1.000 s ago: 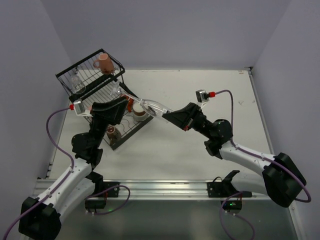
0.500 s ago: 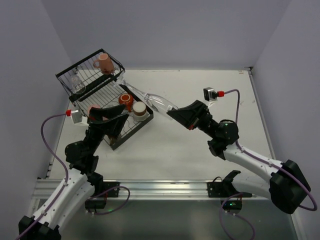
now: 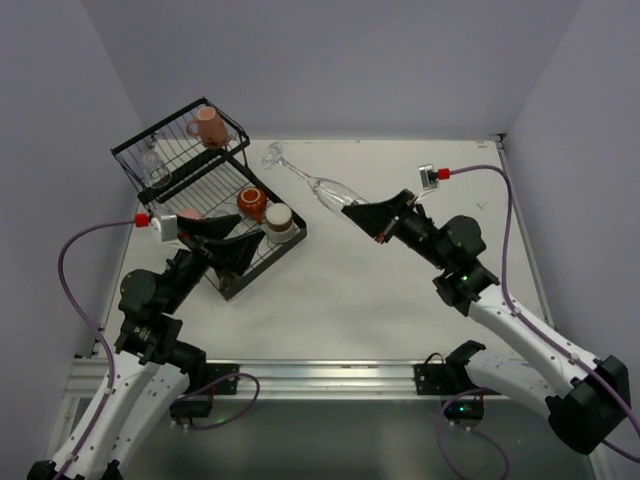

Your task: Unload the cups from the dish rack

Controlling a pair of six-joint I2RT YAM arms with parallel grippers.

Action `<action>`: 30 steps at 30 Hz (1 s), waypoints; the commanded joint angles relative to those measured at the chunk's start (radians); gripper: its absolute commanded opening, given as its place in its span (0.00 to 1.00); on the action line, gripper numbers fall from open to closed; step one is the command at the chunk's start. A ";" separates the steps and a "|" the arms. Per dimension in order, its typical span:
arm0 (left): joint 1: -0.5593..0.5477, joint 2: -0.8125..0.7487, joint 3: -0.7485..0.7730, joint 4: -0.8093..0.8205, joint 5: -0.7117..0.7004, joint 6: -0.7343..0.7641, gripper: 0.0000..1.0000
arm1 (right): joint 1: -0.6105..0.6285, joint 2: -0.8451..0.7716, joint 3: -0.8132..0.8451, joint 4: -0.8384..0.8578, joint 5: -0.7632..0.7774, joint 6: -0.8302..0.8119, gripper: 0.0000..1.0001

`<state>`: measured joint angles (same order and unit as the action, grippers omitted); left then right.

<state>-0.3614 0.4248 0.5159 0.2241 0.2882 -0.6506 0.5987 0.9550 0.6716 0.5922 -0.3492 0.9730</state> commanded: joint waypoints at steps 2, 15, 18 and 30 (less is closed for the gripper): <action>-0.004 0.003 0.067 -0.176 0.028 0.156 1.00 | -0.034 -0.048 0.248 -0.501 0.179 -0.307 0.00; -0.004 0.063 0.127 -0.334 0.051 0.278 1.00 | -0.151 0.206 0.774 -1.218 0.251 -0.608 0.00; -0.004 0.109 0.185 -0.406 0.126 0.318 1.00 | -0.155 0.341 0.958 -1.391 0.294 -0.669 0.00; -0.132 0.100 0.176 -0.473 0.000 0.428 1.00 | -0.195 0.743 1.385 -1.713 0.401 -0.752 0.00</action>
<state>-0.4683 0.5270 0.6868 -0.2306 0.3180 -0.2653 0.4114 1.6581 1.9518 -1.0393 0.0063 0.2684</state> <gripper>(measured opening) 0.997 0.037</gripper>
